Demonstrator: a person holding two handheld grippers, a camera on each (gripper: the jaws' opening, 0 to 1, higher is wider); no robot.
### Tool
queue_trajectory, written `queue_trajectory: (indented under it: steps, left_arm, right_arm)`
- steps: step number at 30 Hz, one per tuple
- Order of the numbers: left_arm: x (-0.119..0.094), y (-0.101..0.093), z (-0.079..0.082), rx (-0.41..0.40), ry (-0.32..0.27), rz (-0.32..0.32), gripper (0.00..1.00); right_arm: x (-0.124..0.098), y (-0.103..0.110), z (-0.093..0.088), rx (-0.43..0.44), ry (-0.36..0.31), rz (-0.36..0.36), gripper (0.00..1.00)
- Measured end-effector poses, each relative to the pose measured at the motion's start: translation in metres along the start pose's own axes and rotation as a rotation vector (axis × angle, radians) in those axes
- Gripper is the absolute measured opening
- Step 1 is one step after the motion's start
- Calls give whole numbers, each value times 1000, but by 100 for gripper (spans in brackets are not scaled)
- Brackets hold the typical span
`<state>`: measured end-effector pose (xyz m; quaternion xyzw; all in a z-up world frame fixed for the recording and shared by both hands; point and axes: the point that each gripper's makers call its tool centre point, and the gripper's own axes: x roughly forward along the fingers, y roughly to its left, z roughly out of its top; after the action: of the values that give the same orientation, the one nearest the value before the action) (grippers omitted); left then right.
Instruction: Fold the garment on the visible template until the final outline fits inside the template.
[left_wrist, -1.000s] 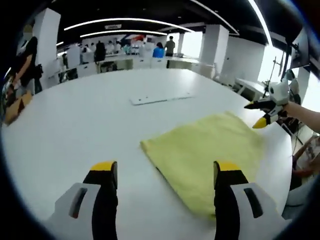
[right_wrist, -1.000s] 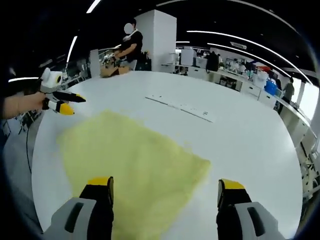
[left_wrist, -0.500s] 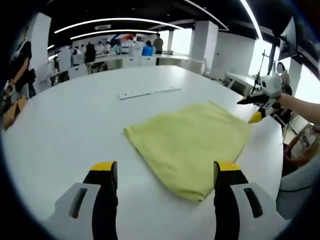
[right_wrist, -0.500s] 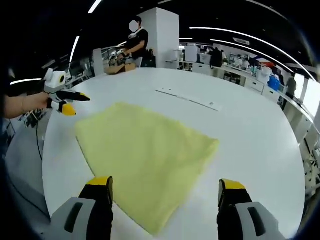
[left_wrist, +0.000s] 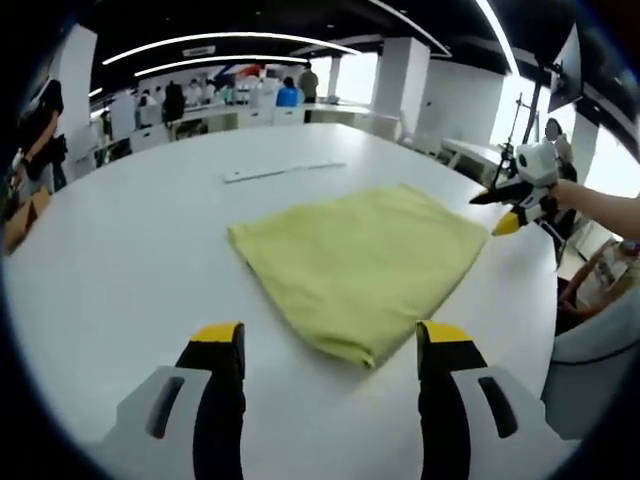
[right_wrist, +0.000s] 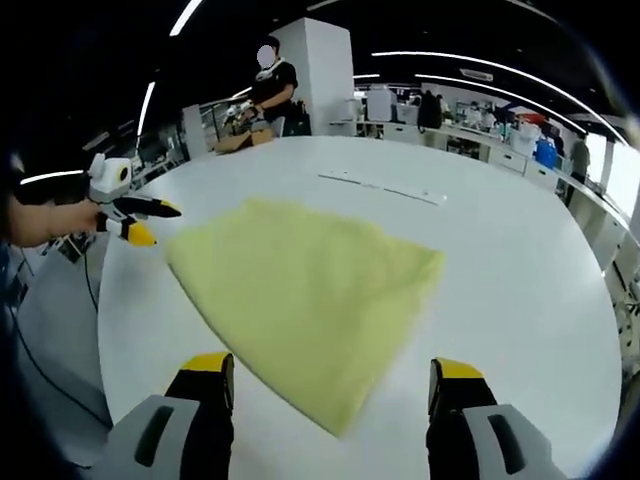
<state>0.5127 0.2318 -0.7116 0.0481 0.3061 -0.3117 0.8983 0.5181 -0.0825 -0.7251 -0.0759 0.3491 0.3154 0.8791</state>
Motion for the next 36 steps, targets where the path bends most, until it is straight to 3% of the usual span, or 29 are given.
queue_trajectory:
  steps: [10, 17, 25, 32, 36]
  left_arm:
    - [-2, -6, -20, -11, 27, 2, 36]
    - [-4, -7, -22, -53, 8, -1, 23]
    - [2, -11, -24, -64, 4, -10, 12]
    - [8, -13, -29, -121, 19, -22, 5]
    - [8, -13, -29, -113, 21, -22, 3]
  right_arm:
    - [-7, 3, -20, 17, 18, -13, 66]
    - [-7, 5, -27, 13, 12, -34, 55]
    - [-7, 4, -33, 51, 7, -54, 47]
    - [-10, 0, -37, 86, -4, -73, 29]
    - [-8, -3, -40, 110, -15, -67, 18]
